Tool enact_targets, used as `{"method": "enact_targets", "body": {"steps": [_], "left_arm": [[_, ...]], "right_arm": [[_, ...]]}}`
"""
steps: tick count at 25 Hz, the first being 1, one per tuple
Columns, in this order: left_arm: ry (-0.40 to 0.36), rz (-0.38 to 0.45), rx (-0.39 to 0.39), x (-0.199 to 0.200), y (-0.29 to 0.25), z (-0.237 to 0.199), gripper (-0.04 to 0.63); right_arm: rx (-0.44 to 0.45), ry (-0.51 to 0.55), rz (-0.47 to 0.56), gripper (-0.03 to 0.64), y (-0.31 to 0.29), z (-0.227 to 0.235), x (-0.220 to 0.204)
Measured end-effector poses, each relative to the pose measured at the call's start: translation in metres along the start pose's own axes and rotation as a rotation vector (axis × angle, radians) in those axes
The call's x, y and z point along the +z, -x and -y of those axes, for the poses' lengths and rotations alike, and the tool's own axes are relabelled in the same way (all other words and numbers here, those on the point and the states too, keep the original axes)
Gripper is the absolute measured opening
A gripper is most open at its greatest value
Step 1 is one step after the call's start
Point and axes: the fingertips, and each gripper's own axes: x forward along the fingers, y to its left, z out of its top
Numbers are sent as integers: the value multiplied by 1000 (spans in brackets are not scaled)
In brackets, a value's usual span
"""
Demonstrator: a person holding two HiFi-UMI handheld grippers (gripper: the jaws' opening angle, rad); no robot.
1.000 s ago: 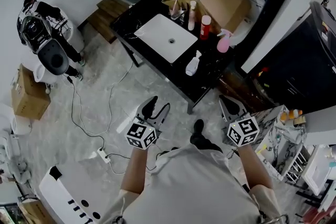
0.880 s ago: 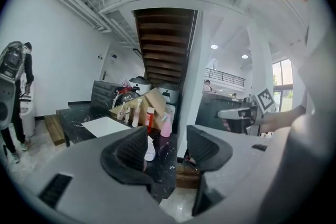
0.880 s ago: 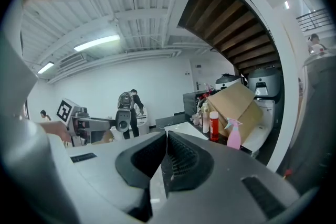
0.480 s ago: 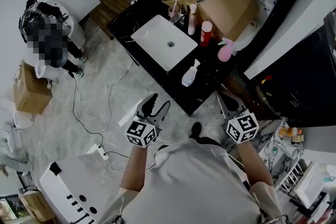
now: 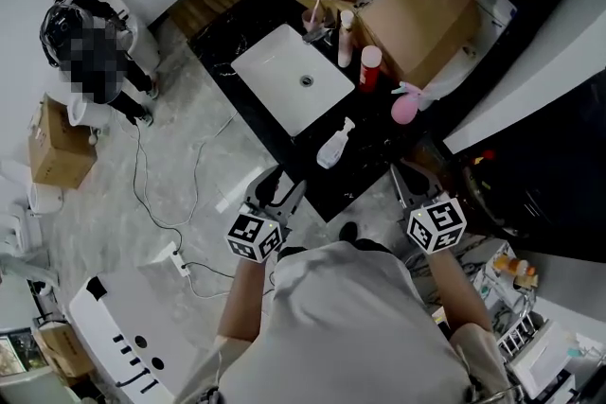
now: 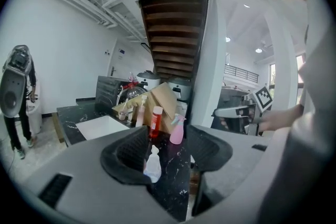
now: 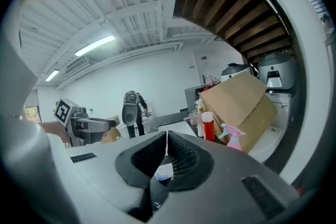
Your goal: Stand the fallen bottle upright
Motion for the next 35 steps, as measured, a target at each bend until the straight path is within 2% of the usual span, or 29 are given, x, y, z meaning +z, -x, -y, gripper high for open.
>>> {"method": "enact_targets", "body": {"steps": [6,14,20,27,35], "left_arm": [[14,-34,23,-3,-23,0,238],[0,-75,10,-2,-45,-7,238],[-30,-114,-56,-2,-58,-21,238],[-121,-199,-156,-8,-79,-42,239],[-131,-263,-282,-29,-111,-40,244]], "right_arm": [[14,-30,-8,34,-14,28,-2],[9,-61,-31,34,-26,42,-13],[-50,-84,-26,34,-34,40,-14],[-154,-79,-47,34,-36,35,-14],[-240,-92,-72,34,-38,33,-23]]}}
